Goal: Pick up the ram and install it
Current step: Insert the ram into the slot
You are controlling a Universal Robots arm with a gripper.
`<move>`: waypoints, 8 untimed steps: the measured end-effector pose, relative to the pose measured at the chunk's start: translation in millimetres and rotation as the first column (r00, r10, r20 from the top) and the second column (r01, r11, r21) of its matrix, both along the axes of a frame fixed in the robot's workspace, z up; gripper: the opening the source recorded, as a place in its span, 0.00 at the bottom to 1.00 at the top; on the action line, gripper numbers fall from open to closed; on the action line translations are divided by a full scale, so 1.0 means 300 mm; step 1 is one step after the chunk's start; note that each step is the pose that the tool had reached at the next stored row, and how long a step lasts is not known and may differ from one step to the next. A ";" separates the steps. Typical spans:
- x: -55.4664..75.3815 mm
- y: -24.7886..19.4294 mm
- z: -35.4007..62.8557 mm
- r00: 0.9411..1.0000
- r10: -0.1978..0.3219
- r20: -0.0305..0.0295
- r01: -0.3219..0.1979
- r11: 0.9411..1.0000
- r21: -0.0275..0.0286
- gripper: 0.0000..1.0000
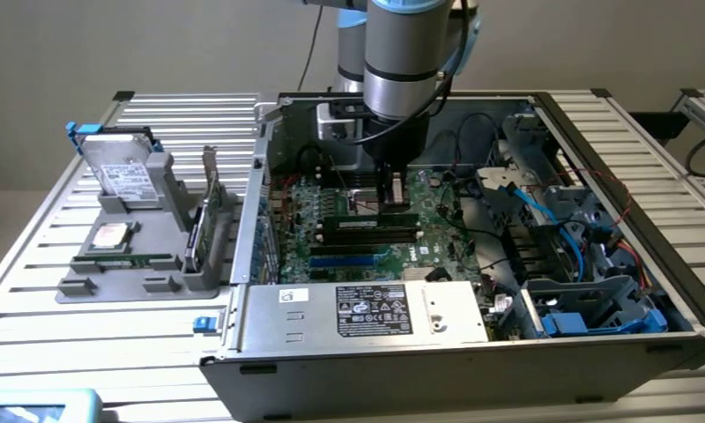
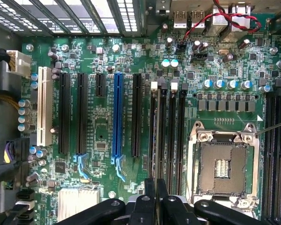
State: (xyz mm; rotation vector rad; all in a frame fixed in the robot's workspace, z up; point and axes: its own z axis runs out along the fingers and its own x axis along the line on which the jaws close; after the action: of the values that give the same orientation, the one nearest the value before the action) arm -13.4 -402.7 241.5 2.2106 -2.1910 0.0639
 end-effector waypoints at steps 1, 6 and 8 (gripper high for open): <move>0.000 0.000 -0.001 1.000 0.001 0.000 -0.001 1.000 0.000 0.13; 0.000 -0.001 -0.010 1.000 0.002 0.000 -0.002 1.000 0.000 0.13; 0.000 -0.001 -0.014 1.000 0.003 0.000 -0.003 1.000 0.000 0.13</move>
State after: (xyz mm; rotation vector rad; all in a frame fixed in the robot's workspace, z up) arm -13.4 -403.1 237.2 2.2137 -2.1876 0.0637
